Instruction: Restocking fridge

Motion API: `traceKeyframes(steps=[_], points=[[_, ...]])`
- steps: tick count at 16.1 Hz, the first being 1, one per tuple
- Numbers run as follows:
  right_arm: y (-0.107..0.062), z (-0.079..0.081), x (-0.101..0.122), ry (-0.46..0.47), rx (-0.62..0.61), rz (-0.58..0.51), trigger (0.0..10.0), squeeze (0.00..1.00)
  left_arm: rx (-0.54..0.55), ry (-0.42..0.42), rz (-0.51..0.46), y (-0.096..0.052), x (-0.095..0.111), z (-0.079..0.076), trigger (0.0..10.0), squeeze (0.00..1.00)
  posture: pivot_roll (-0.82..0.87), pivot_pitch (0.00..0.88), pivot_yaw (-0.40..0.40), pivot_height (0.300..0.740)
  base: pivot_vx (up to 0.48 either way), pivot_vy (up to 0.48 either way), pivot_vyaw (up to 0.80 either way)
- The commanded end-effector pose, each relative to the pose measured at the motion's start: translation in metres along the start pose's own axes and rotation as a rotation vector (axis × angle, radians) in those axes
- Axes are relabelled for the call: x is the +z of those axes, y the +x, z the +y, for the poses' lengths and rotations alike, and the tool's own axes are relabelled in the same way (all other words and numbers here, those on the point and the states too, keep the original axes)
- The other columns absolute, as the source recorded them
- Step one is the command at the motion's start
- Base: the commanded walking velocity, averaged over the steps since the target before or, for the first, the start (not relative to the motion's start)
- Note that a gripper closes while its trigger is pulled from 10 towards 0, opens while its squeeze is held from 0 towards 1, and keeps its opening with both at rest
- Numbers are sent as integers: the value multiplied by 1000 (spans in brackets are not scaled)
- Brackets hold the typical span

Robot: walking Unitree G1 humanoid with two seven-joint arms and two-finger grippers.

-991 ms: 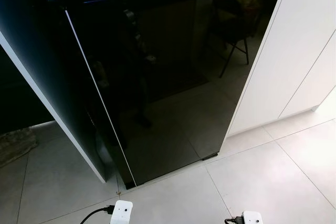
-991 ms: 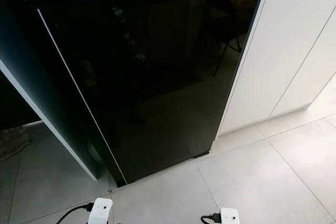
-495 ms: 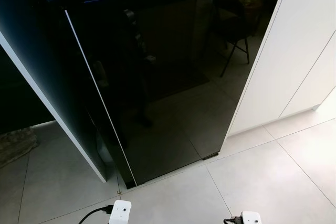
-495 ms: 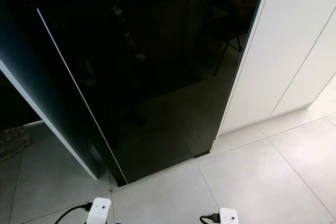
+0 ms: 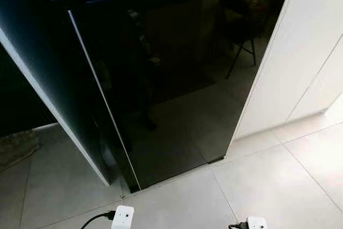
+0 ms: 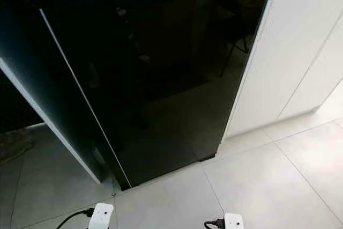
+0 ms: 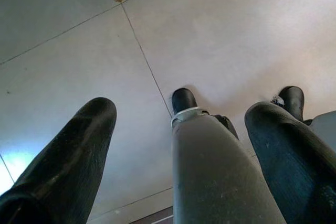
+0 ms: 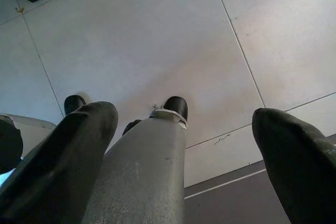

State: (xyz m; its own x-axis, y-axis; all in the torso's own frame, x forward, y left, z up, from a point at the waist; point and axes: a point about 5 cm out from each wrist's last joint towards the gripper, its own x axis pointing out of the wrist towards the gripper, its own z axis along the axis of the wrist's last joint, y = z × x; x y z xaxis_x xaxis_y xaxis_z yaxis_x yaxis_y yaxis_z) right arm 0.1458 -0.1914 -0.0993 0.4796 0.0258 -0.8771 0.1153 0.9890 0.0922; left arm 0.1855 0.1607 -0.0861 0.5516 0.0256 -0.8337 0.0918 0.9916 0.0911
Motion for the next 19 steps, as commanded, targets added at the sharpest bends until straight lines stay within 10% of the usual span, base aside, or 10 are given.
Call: traceKeyframes(steps=[1, 19], points=[[0, 1, -5, 10, 4, 16, 10000, 0, 4, 15, 27, -1, -8, 3, 10000, 0, -1, 6, 16, 740, 0, 322, 0], [0, 1, -2, 18, 1, 9, 10000, 0, 10, -4, 26, -1, -8, 4, 10000, 0, 4, 39, 10, 740, 0, 321, 0]])
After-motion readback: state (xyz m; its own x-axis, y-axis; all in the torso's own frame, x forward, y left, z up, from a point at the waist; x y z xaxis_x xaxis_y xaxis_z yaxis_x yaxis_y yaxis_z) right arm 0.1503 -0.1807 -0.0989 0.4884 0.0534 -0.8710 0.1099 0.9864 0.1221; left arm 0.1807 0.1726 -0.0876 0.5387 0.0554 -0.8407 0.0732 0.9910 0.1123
